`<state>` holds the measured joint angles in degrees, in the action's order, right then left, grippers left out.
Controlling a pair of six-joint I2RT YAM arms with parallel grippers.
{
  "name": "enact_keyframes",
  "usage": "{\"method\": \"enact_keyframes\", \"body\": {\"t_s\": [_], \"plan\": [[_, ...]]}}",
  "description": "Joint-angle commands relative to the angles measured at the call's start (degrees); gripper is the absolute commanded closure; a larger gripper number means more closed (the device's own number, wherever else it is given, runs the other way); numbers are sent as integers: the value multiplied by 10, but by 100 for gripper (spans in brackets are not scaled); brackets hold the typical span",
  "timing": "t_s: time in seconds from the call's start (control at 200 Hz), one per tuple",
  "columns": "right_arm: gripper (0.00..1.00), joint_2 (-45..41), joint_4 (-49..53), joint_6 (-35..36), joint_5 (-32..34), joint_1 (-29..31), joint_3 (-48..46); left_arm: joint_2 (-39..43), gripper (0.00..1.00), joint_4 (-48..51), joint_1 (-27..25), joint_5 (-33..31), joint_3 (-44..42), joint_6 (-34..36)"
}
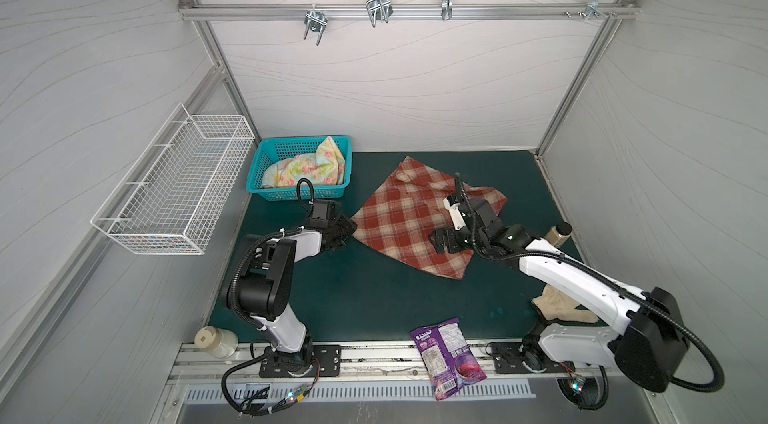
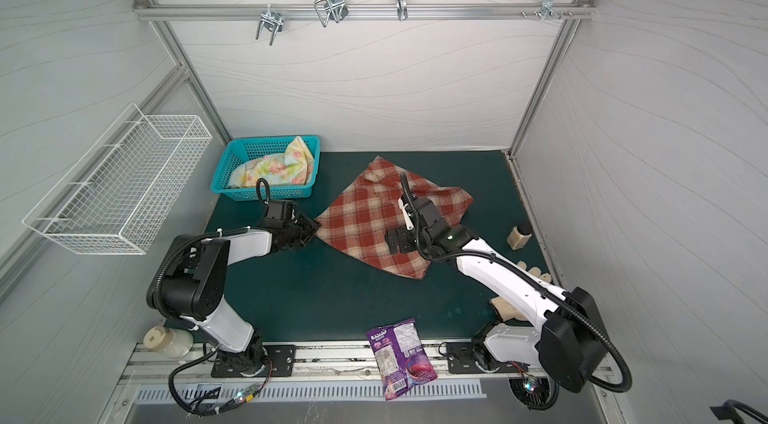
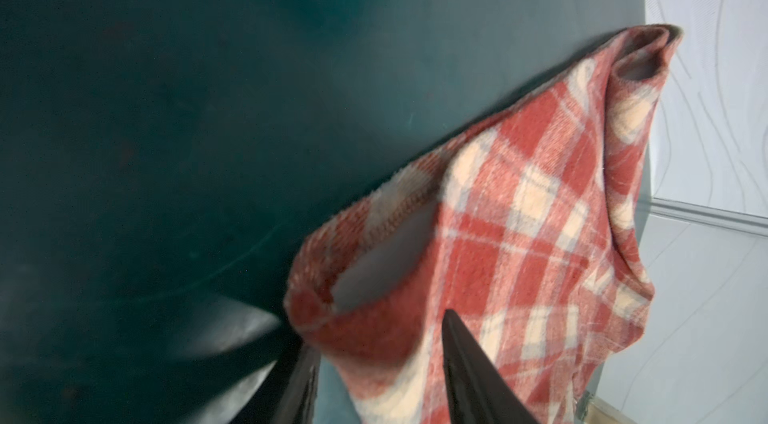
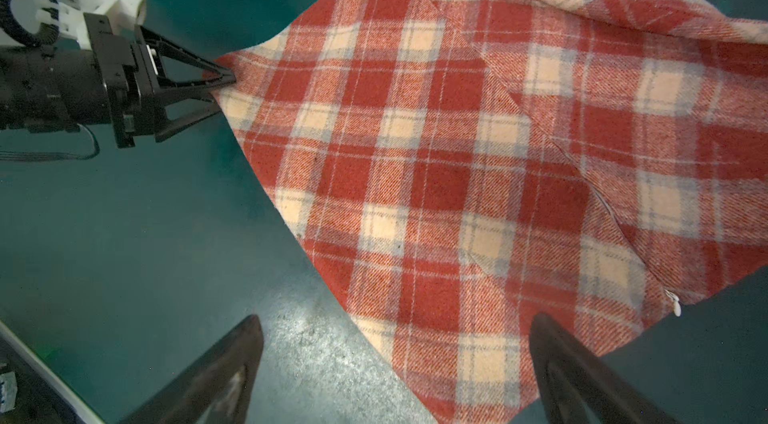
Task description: Fold and stack the skirts
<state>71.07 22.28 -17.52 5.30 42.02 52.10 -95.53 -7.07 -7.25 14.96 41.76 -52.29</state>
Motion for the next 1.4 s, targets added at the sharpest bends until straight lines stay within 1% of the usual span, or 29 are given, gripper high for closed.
{"method": "enact_keyframes", "body": {"t_s": [0.0,0.24,0.245,0.26,0.275,0.38,0.395,0.415,0.505,0.52,0.555,0.765,0.885,0.991,1.246,1.396], "plan": [[1,-12,-9,6,7,8,-7,-31,64,32,1,-12,3,5],[1,-8,-23,13,3,20,-19,-16,72,36,0,-16,-2,6],[1,-8,-23,13,3,20,-19,-15,72,36,0,-16,-2,7],[1,-7,-26,15,2,22,-21,-13,78,38,1,-17,-1,7],[1,-7,-28,17,1,23,-23,-10,79,41,1,-18,0,7],[1,-1,-35,27,-5,35,-32,8,81,68,1,-18,16,19],[1,-1,-36,29,-6,39,-34,10,84,71,0,-18,20,21],[1,0,-38,31,-7,41,-36,14,86,78,0,-18,24,24],[1,1,-44,38,-9,60,-46,31,86,106,1,-18,49,36],[1,1,-45,39,-8,64,-48,34,91,111,1,-19,54,39],[1,2,-47,43,-7,72,-50,39,93,124,1,-19,67,43],[1,12,-63,68,4,131,-72,80,95,193,1,-8,134,66],[1,21,-67,85,35,170,-80,114,95,222,1,-7,164,73],[1,27,-71,94,63,197,-83,124,95,254,2,8,204,79],[4,76,-86,95,99,232,-96,120,95,293,1,21,272,86],[8,120,-107,85,87,232,-94,112,95,295,1,27,293,81]]}}
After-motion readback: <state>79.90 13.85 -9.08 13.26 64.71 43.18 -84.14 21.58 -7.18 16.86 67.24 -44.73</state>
